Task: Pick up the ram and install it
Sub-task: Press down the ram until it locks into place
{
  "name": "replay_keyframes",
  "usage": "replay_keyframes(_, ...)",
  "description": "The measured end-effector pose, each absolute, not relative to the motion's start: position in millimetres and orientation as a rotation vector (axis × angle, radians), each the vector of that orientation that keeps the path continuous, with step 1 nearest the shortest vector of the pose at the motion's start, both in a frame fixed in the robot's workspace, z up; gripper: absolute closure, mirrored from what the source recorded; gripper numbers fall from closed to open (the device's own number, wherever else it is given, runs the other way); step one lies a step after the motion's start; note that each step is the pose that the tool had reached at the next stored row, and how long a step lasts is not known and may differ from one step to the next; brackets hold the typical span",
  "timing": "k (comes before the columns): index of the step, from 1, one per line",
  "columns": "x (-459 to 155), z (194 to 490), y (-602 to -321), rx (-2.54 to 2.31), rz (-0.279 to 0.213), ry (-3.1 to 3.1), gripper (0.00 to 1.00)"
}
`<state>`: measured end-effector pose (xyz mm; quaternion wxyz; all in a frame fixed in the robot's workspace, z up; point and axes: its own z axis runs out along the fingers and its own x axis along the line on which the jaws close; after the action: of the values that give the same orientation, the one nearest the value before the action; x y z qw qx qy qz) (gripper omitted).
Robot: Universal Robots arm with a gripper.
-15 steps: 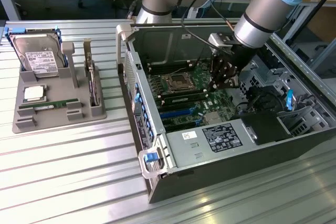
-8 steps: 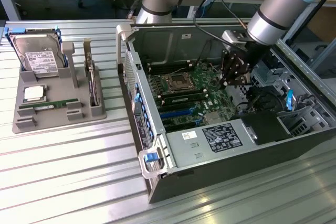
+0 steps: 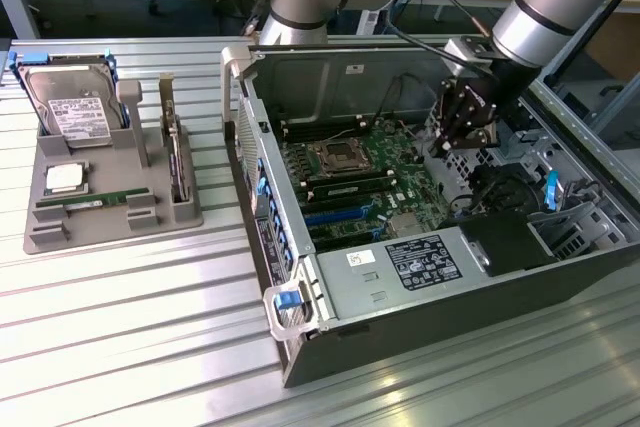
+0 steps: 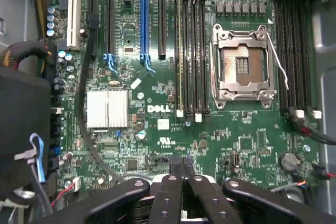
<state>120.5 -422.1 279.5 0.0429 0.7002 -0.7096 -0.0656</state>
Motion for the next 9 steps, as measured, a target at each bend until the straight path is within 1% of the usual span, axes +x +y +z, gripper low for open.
replay_keyframes(4, 124.6, 304.3, -422.1, 2.141, -0.2, -2.17, 0.9)
replay_keyframes(9, 124.7, 305.3, -422.1, 2.142, -0.2, -2.17, 0.9)
